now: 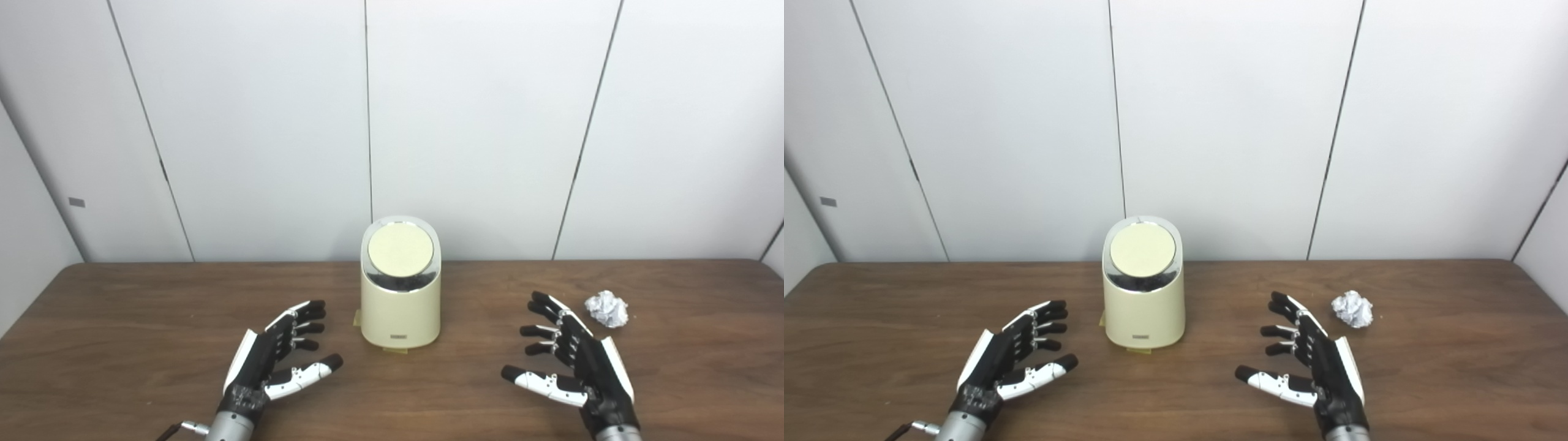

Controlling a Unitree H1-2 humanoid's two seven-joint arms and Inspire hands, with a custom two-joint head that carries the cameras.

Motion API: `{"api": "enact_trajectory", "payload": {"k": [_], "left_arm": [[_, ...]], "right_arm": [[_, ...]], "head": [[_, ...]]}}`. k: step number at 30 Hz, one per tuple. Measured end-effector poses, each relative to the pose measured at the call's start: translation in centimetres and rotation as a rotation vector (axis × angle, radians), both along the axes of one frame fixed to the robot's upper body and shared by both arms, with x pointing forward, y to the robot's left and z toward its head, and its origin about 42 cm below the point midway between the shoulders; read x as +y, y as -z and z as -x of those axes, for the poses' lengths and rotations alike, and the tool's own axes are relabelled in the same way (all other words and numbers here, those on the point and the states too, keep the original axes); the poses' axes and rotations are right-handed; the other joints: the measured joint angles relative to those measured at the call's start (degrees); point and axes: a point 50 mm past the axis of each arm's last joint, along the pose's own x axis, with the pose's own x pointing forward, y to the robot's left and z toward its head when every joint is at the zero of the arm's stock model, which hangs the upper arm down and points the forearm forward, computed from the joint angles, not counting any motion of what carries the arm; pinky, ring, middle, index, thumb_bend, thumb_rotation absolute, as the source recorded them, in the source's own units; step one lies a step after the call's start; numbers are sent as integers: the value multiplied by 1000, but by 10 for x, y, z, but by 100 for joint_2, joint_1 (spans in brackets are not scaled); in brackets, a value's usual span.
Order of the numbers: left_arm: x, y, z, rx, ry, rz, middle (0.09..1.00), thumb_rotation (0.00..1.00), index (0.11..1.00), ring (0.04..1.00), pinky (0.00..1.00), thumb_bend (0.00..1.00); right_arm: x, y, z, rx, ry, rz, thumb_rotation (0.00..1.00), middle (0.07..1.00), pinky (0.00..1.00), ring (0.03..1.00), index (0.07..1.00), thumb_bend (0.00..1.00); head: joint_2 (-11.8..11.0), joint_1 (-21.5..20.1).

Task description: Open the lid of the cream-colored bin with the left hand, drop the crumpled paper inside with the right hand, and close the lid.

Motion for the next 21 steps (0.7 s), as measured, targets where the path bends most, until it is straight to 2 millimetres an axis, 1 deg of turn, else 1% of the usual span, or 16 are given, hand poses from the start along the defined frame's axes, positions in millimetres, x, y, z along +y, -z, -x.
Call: {"api": "enact_trajectory", "payload": {"k": [7, 10, 13, 14, 16, 18, 19, 21], "left_arm": [[0, 0, 0, 0, 0, -1, 814, 271, 851, 773, 682, 785], [0, 0, 0, 0, -1, -4, 811, 293, 849, 765, 681, 777], [-1, 0, 0, -5, -6, -2, 818, 311, 856, 774, 679, 747], [-2, -1, 0, -11, -18, -2, 812, 333, 859, 777, 694, 750], [-4, -5, 0, -42, -83, -4, 805, 358, 862, 775, 701, 759], [-13, -14, -1, -61, -144, 7, 817, 357, 882, 784, 725, 764], [-19, -23, -4, -79, -159, 9, 818, 356, 885, 785, 729, 766], [-30, -43, -16, -105, -165, 4, 834, 368, 895, 805, 736, 793]], "right_arm": [[0, 0, 0, 0, -2, -1, 96, 834, 545, 683, 829, 796], [1, 0, 0, 1, -4, 0, 98, 836, 549, 688, 833, 790], [1, 0, 0, 1, -6, 0, 98, 844, 550, 690, 837, 786], [1, 0, 0, 2, -7, 0, 95, 845, 551, 690, 837, 785], [1, 0, 0, 3, -8, 1, 89, 847, 551, 690, 836, 783], [0, 1, 0, 5, -8, 2, 50, 840, 543, 674, 822, 779], [0, 2, 0, 8, -8, 3, 43, 838, 542, 671, 820, 779], [0, 4, -1, 15, -10, 4, 68, 839, 538, 674, 822, 780]], "head": [[0, 18], [-44, -8], [-44, -44], [-44, -35], [-61, 26], [-97, 88], [-97, 97], [-105, 106]]}}
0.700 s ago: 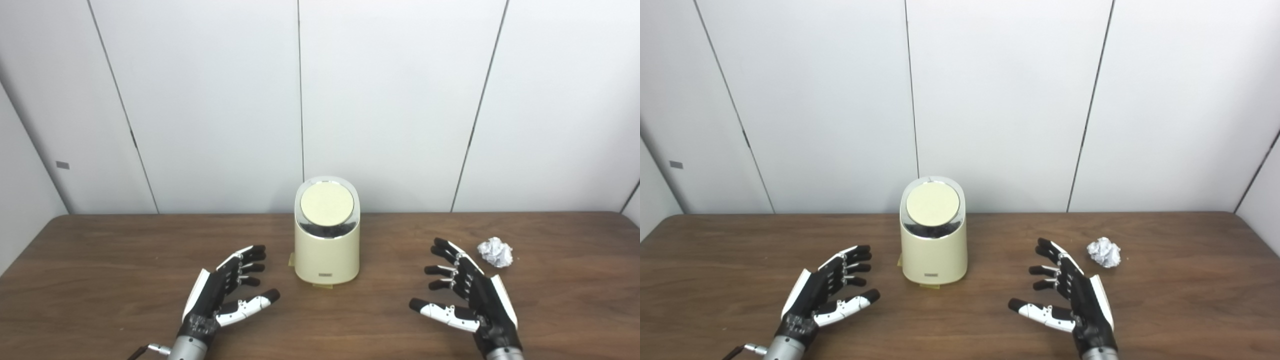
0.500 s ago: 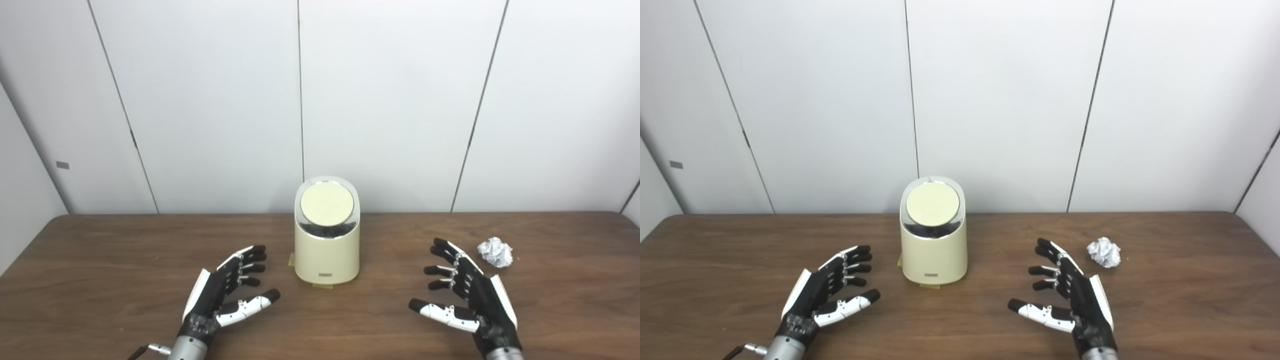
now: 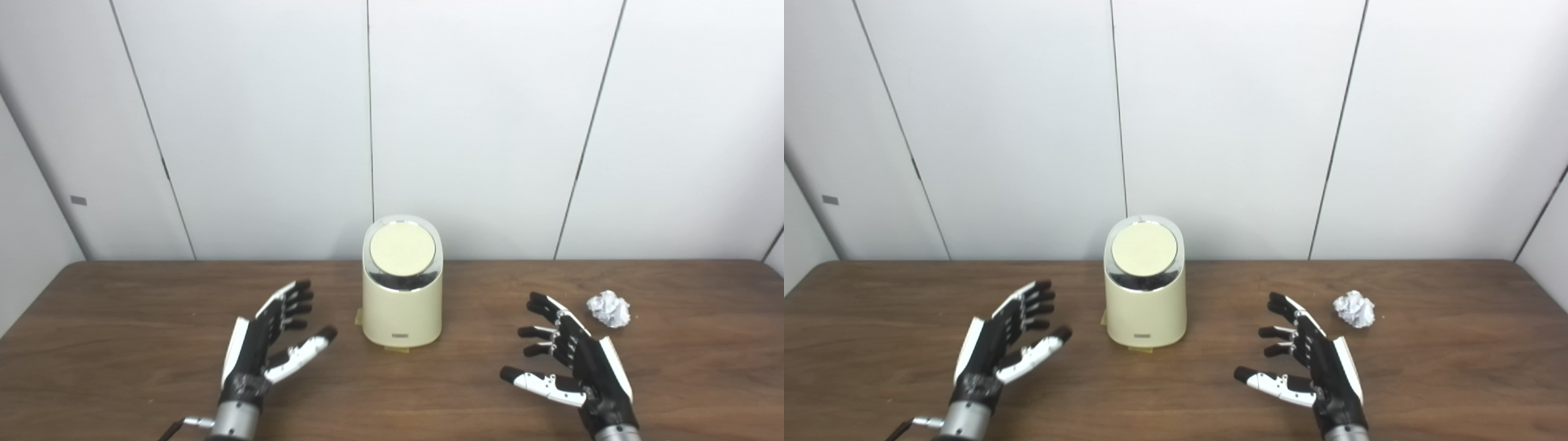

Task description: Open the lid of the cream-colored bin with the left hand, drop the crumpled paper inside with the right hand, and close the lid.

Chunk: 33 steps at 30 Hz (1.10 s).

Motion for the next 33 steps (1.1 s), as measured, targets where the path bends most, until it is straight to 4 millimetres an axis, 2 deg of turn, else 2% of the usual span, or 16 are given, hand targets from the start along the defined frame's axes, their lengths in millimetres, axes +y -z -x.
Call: {"api": "enact_trajectory", "payload": {"k": [5, 8, 12, 15, 19, 25, 30, 33], "left_arm": [[-10, -57, -40, -88, 9, -35, 877, 316, 917, 867, 711, 788], [-14, -73, -48, -111, 24, -43, 894, 277, 934, 898, 735, 777], [-22, -76, -56, -91, 44, -62, 889, 324, 928, 903, 782, 822], [-27, -80, -66, -76, 32, -134, 896, 395, 934, 928, 886, 859], [-37, -95, -79, -98, 29, -189, 902, 416, 936, 936, 909, 887], [-52, -97, -92, -83, 31, -341, 942, 385, 946, 941, 777, 953], [-55, -90, -98, -46, 18, -437, 974, 394, 968, 975, 753, 968], [-55, -89, -99, -43, 12, -484, 983, 390, 976, 991, 776, 966]], "right_arm": [[-5, 2, -2, 9, -5, 17, 100, 849, 549, 682, 825, 783], [-8, 4, -3, 18, -3, 25, 101, 847, 542, 678, 825, 780], [-8, 4, -3, 17, -3, 29, 94, 851, 551, 683, 827, 775], [-8, 4, -3, 17, -4, 29, 90, 851, 547, 681, 828, 773], [-7, 4, -3, 17, -5, 31, 77, 845, 538, 674, 827, 769], [-5, 4, -3, 17, -7, 32, 84, 850, 550, 683, 829, 763], [-5, 4, -3, 17, -7, 31, 76, 846, 547, 677, 825, 762], [-3, 4, -3, 17, -8, 29, 86, 843, 543, 672, 823, 765]], "head": [[-26, 35], [-26, 35], [-35, 26], [-35, 18], [-35, 0], [-26, -26], [-18, -61], [-9, -62]]}}
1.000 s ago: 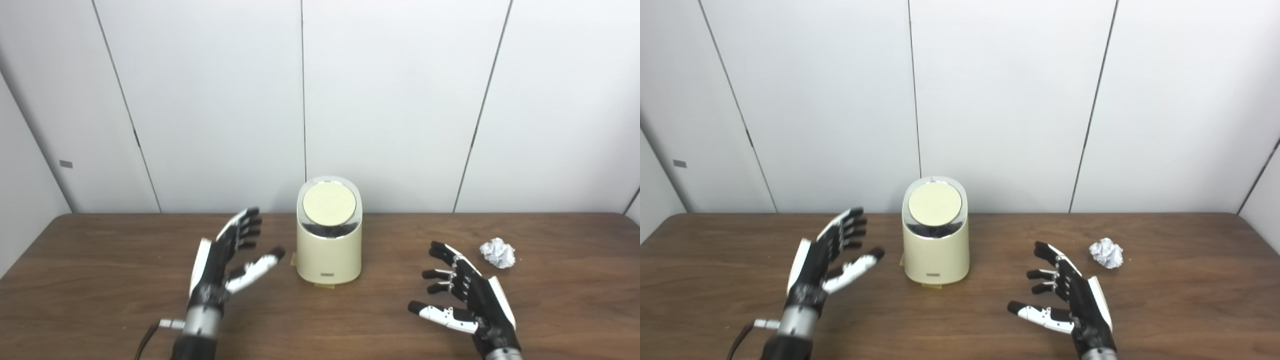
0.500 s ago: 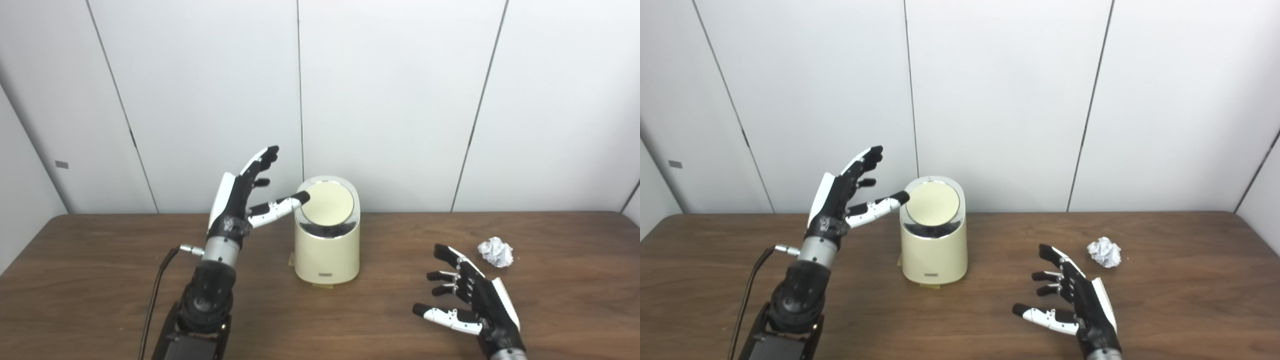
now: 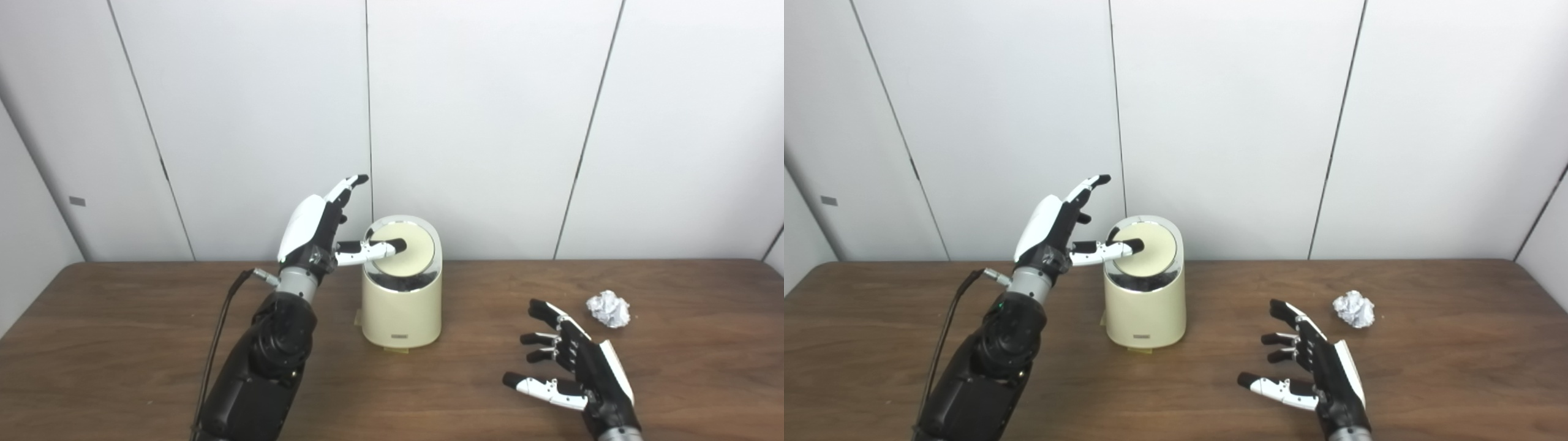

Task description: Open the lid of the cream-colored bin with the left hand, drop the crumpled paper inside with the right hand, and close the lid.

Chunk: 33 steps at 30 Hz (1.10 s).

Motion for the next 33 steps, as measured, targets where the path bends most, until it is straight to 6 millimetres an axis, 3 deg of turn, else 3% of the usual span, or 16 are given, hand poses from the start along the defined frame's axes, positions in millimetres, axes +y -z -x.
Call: {"api": "enact_trajectory", "payload": {"k": [6, 19, 33], "left_arm": [[-4, 6, -1, 23, 0, -82, 1000, 389, 999, 1000, 896, 1000], [-10, 12, 0, 19, -17, -212, 999, 278, 1000, 1000, 928, 979], [-19, 1, -3, 22, -90, -345, 1000, 191, 995, 1000, 998, 931]], "right_arm": [[1, 0, 0, -2, 5, 12, 63, 839, 537, 672, 815, 770], [6, -1, 0, -9, 9, 12, 86, 837, 532, 669, 820, 772], [11, -6, 1, -28, 5, 16, 82, 835, 510, 642, 820, 767]], "head": [[9, -17], [44, -35], [70, -61]]}}
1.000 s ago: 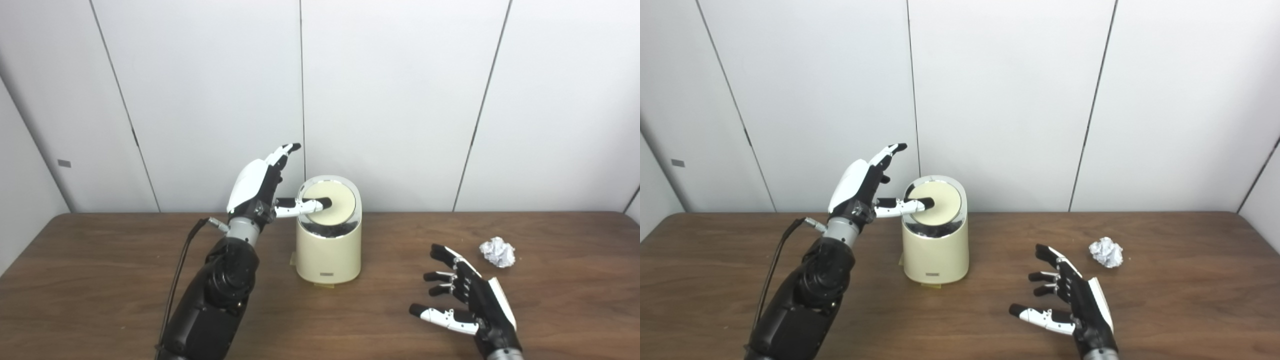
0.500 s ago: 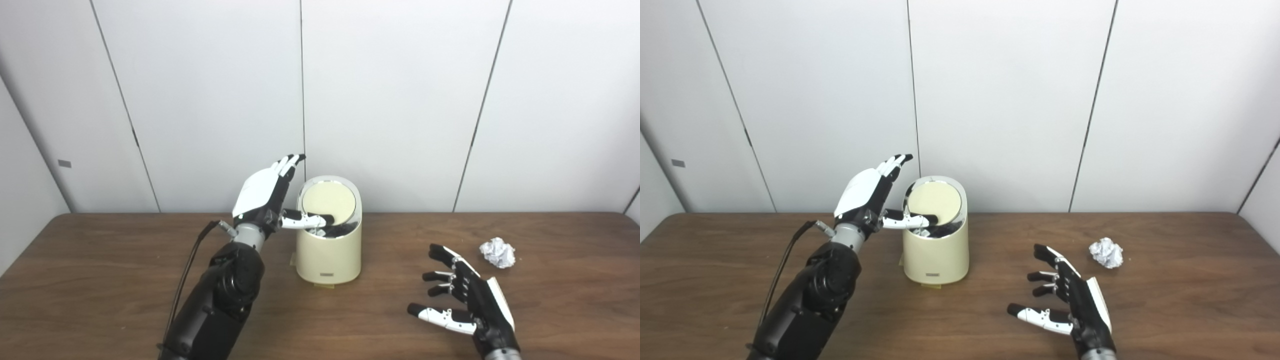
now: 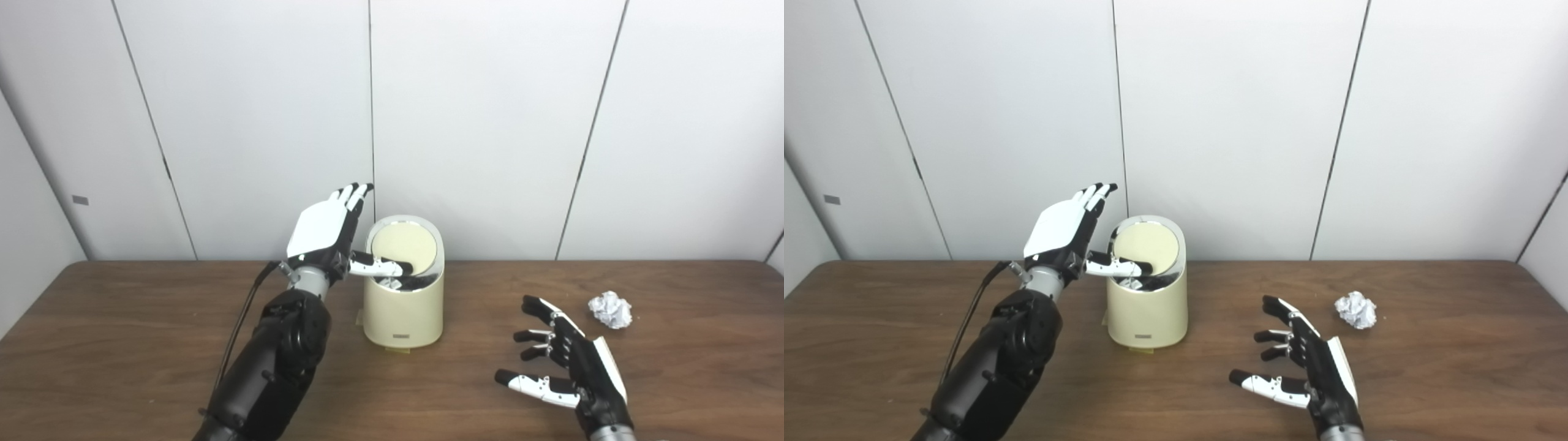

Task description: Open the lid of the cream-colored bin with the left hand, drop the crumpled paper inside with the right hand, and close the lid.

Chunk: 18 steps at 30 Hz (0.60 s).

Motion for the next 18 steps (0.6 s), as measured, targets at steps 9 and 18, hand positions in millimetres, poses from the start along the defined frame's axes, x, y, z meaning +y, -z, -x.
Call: {"api": "enact_trajectory", "payload": {"k": [9, 18], "left_arm": [[-6, -10, -4, 64, -20, -45, 1000, 150, 999, 1000, 954, 899], [-6, -20, -9, 141, 0, -139, 1000, 30, 1000, 1000, 970, 926]], "right_arm": [[1, 0, 0, 0, -1, 3, 94, 832, 501, 641, 817, 767], [1, 0, 0, -1, 0, 15, 95, 834, 496, 640, 821, 754]], "head": [[17, 17], [26, 0]]}}
